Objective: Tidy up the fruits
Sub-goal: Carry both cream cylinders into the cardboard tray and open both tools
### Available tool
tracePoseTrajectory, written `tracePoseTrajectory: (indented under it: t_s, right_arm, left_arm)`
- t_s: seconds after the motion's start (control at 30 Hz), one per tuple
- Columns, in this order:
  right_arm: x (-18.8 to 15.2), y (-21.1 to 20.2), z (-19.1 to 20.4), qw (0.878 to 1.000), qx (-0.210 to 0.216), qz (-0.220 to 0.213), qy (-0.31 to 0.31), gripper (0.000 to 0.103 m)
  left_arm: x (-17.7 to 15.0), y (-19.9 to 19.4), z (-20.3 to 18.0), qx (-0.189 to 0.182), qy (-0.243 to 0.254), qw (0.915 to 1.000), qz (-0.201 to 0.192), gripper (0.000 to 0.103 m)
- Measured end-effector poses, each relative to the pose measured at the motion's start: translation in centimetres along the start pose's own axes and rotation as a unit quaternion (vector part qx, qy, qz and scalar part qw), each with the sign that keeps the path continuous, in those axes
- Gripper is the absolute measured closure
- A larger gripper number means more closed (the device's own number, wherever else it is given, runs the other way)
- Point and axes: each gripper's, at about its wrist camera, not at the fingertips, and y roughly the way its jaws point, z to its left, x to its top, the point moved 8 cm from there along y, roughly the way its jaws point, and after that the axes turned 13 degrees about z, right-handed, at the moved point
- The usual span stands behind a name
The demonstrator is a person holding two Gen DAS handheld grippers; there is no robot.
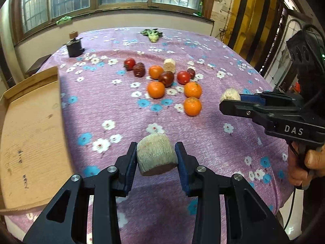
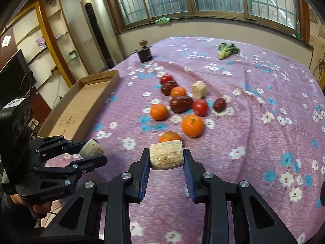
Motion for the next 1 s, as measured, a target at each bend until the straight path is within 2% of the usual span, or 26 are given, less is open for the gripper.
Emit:
tracePoseTrajectory:
  t_s: [0.37, 0.53, 0.73, 1.0]
  right_arm:
    - [0.0, 0.7, 3.9, 0.999, 0.019, 0.007, -0.026, 0.071]
    - [0.8, 1.0, 6.6, 0.998, 0.042, 0.005, -0.043, 0.071]
    - [2.0, 1.9, 11.9, 0.993, 0.073, 0.005, -0.089, 0.071]
    - [3.9, 5.0, 19.2, 0.983, 0.106, 0.026, -0.150, 0.071]
  left_arm:
    - [-1.1, -1.5, 2.9, 0.015, -0.030, 0.9994, -0.011, 0.069]
    - [-1.4, -2.5, 4.6, 0.020, -0.047, 0.9985, -0.021, 0.069]
    - [-2.2, -3.8, 8.7, 0.040, -0.086, 0.9950, -0.030, 0.069]
    - [-3.4, -5.2, 16.1, 0.081, -0.154, 0.9841, -0.037, 0.068]
